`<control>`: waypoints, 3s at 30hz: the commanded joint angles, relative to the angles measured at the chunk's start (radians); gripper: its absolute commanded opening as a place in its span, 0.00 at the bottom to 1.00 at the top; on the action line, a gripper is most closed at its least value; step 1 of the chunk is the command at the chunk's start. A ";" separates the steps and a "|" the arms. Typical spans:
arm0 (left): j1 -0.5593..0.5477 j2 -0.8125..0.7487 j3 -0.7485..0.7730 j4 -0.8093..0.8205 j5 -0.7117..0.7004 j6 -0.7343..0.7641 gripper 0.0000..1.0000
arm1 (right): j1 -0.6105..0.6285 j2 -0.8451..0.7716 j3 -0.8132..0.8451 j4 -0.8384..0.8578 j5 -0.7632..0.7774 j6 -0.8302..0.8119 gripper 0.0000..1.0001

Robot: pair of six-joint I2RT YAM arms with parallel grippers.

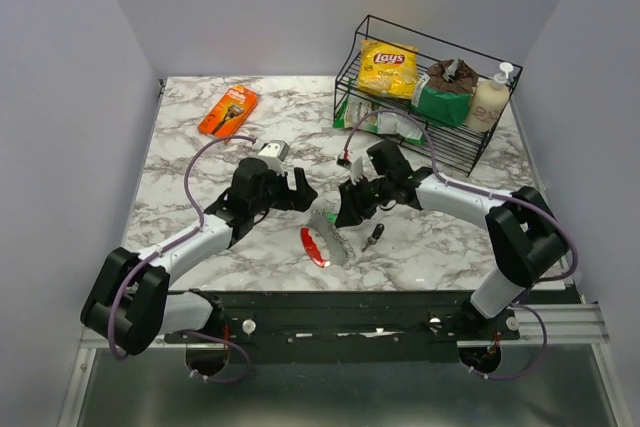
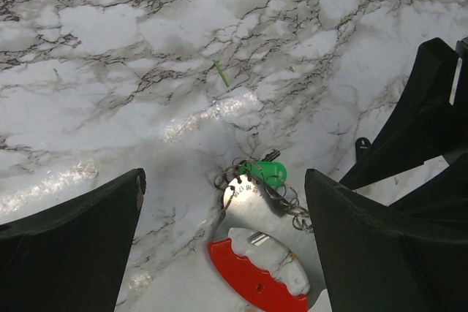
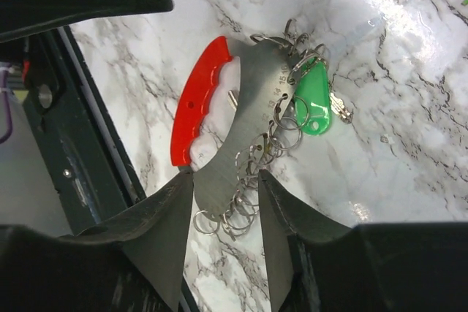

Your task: Put the keys on the keyring

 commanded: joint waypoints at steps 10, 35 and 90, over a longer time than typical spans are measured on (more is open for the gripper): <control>0.040 0.020 -0.008 0.028 0.125 -0.055 0.99 | 0.069 0.088 0.080 -0.106 0.128 -0.044 0.42; 0.041 0.014 -0.028 0.033 0.132 -0.058 0.99 | 0.102 0.188 0.128 -0.109 0.157 -0.058 0.36; 0.043 0.037 -0.065 0.102 0.178 -0.049 0.98 | 0.107 0.157 0.118 -0.145 0.258 -0.059 0.28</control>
